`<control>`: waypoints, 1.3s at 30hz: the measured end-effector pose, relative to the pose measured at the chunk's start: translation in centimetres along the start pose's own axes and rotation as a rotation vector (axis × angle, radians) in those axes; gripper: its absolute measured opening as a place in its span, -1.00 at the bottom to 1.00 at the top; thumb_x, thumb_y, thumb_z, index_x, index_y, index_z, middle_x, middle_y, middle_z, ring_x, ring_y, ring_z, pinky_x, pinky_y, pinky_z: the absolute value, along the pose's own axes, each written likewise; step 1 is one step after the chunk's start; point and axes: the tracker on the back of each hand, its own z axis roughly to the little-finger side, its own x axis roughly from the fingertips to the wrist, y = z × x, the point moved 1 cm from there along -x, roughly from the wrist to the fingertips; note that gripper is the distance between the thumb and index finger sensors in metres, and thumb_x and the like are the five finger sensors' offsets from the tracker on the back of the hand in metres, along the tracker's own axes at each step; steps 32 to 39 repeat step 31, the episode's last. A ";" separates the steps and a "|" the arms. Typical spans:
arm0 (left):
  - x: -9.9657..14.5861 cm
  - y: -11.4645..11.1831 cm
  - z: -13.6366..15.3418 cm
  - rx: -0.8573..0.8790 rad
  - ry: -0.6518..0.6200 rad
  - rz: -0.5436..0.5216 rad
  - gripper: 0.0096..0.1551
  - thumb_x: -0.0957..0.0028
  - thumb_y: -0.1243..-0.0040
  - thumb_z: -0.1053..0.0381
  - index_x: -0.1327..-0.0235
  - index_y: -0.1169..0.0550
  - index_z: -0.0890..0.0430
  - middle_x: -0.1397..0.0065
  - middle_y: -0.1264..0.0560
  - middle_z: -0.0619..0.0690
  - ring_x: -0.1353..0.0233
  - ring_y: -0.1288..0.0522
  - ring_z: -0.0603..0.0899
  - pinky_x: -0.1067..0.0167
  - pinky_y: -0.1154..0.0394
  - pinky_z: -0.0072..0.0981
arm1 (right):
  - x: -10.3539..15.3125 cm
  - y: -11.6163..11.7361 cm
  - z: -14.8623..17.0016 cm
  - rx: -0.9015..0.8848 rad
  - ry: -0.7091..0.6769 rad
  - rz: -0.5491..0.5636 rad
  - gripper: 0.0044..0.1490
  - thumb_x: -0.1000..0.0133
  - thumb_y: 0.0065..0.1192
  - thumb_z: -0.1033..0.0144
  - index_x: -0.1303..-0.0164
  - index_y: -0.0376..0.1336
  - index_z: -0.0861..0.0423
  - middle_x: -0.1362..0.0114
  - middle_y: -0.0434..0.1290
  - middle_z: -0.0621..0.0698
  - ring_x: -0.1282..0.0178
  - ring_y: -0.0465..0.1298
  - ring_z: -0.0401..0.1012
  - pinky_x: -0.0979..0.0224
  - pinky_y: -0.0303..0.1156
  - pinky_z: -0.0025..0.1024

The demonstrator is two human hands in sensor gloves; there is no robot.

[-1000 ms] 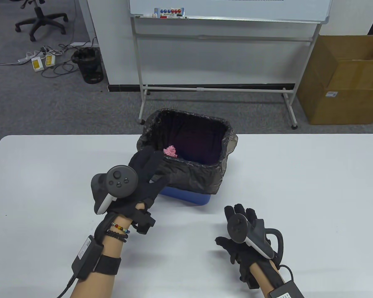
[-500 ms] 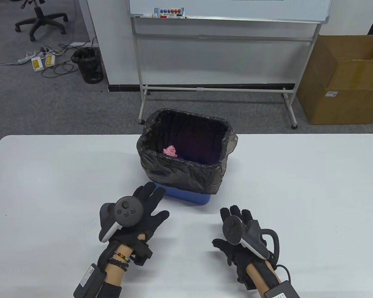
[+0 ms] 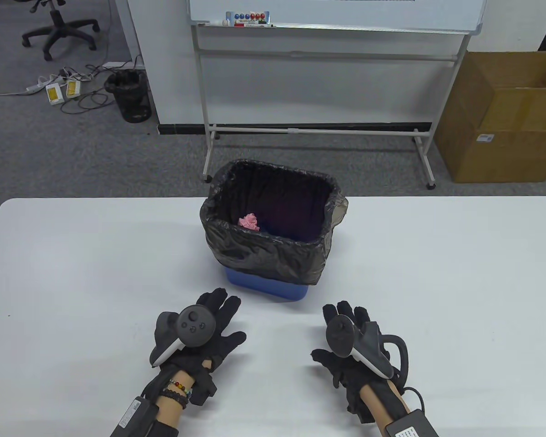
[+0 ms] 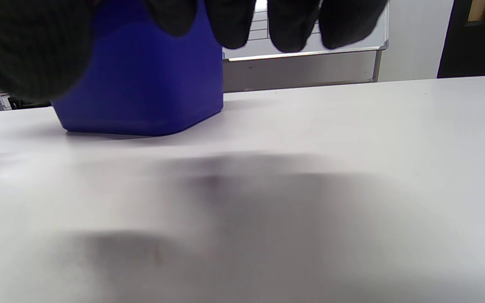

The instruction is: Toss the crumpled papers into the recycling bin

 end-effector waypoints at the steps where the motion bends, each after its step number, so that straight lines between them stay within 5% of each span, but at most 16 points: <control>1: 0.0 -0.1 0.0 -0.003 -0.002 0.007 -0.05 0.03 -0.30 -0.27 -0.61 -0.24 -0.01 -0.77 -0.02 0.16 -0.70 0.00 0.42 -0.47 -0.05 0.44 | 0.0 0.0 0.0 0.000 0.001 0.001 0.26 0.22 0.32 -0.35 -0.63 -0.14 -0.20 -0.79 -0.02 -0.03 -0.78 0.06 0.12 -0.64 0.12 0.12; 39: -0.7 -2.0 -1.1 -0.070 -0.035 0.101 -0.06 0.02 -0.28 -0.27 -0.61 -0.23 -0.03 -0.78 -0.01 0.15 -0.70 0.02 0.44 -0.44 -0.01 0.51 | 0.0 -0.2 0.8 -0.020 0.005 0.000 0.25 0.22 0.32 -0.35 -0.63 -0.13 -0.20 -0.79 -0.01 -0.03 -0.78 0.06 0.13 -0.64 0.11 0.12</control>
